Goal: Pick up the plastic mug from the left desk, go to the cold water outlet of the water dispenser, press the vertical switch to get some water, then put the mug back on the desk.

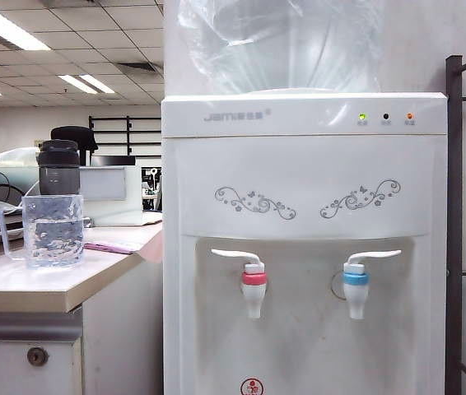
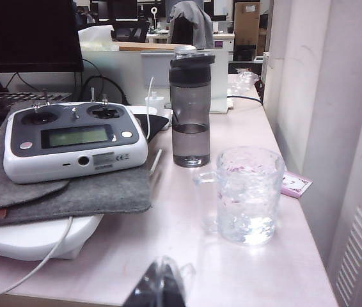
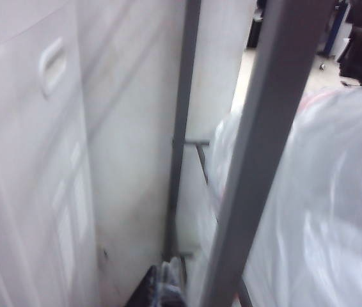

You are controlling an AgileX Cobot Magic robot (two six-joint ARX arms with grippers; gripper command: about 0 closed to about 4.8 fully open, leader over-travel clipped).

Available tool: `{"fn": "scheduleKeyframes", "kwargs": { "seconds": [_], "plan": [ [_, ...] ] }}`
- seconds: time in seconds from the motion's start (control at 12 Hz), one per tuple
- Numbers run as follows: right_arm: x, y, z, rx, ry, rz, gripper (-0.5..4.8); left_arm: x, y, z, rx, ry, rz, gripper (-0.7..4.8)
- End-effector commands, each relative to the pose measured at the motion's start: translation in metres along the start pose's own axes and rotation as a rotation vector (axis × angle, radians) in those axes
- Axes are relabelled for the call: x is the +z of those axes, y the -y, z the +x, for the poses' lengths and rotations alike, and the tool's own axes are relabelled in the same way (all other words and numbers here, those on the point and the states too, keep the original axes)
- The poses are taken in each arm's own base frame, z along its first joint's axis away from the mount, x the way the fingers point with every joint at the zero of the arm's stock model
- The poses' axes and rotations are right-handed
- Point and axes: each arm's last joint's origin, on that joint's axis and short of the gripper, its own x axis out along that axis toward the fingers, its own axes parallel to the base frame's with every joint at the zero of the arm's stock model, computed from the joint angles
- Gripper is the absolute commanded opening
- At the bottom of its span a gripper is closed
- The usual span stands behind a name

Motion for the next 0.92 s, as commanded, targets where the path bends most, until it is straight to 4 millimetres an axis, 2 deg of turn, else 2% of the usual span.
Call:
{"fn": "scheduleKeyframes", "kwargs": {
  "seconds": [0.08,0.25,0.33,0.92],
  "plan": [
    [0.0130,0.0017,-0.0007,0.024,0.136,0.023,-0.01,-0.0002,0.0002,-0.0001,-0.004,-0.001,-0.002,0.03],
    [0.0130,0.0016,-0.0007,0.019,0.136,0.024,-0.01,-0.0002,0.0002,-0.0001,-0.004,-0.001,-0.002,0.03],
    [0.0129,0.0034,-0.0011,-0.115,0.131,0.040,-0.01,-0.0002,0.0002,-0.0001,-0.004,0.000,-0.002,0.03],
    [0.0130,0.0031,-0.0012,-0.115,0.131,0.040,-0.01,-0.0002,0.0002,-0.0001,-0.004,0.000,-0.002,0.03]
  ]
}}
